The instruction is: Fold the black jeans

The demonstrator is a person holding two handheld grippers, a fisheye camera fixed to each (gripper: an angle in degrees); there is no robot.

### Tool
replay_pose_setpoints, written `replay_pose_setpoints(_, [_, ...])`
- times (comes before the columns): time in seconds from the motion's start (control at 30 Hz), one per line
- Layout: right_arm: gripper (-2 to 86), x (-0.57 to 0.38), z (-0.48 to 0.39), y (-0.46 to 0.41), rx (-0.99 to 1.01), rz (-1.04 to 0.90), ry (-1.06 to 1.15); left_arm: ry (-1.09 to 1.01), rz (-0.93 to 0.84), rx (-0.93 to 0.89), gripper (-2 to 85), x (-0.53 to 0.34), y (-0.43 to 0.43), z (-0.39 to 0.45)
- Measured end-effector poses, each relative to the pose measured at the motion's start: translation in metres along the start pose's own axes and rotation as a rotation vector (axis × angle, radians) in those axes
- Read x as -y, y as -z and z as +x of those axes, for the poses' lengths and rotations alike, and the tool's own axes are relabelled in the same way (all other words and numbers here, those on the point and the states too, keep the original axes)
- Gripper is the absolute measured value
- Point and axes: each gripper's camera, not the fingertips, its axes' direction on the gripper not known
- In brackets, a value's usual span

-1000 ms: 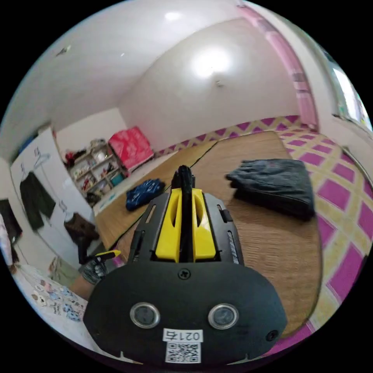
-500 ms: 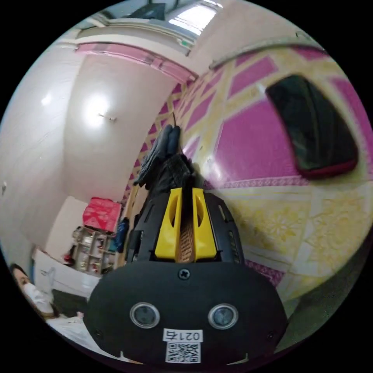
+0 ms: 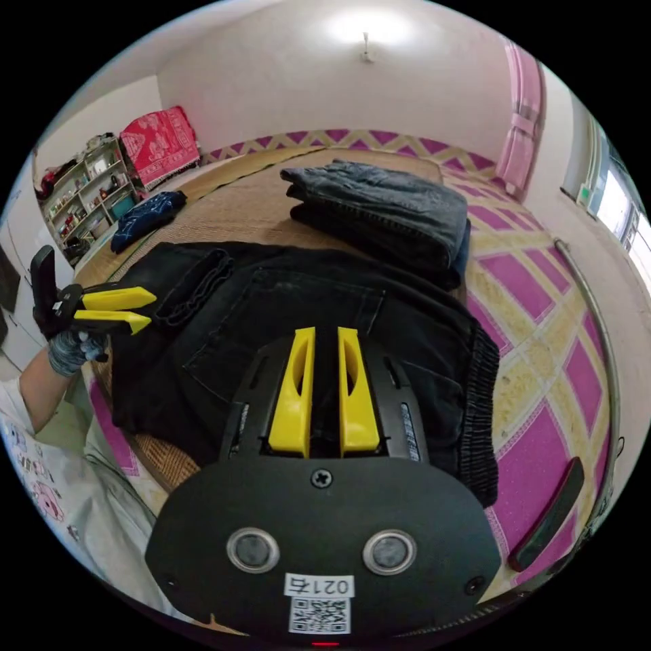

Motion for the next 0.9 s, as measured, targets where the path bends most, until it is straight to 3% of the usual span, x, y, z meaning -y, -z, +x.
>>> replay_pose_setpoints(0.17, [6.1,0.003,-0.007,-0.011,-0.003,-0.034,-0.016,-0.039,-0.074,0.015,9.9,0.019,-0.025,0.008])
replay_pose_setpoints(0.27, [6.1,0.004,-0.013,-0.014,-0.016,-0.040,-0.013,-0.009,-0.086,0.103,4.9,0.023,-0.024,0.003])
replay_pose_setpoints(0.37, [6.1,0.007,-0.016,-0.017,-0.011,-0.053,-0.020,0.090,-0.038,0.027,0.3,0.022,-0.010,-0.022])
replay_pose_setpoints(0.43, [6.1,0.008,-0.018,-0.019,-0.010,-0.060,-0.022,0.212,0.082,-0.067,-0.5,0.016,0.023,-0.056])
replay_pose_setpoints(0.57, [6.1,0.010,-0.023,-0.022,-0.019,-0.070,-0.021,0.279,0.232,-0.052,-0.8,0.000,0.104,-0.115])
replay_pose_setpoints(0.73, [6.1,0.012,-0.027,-0.022,-0.008,-0.072,-0.030,0.411,0.394,0.135,-0.8,-0.071,0.256,-0.230])
replay_pose_setpoints(0.9, [6.1,0.014,-0.033,-0.023,-0.016,-0.072,-0.030,0.642,0.420,0.318,-0.8,-0.176,0.346,-0.334])
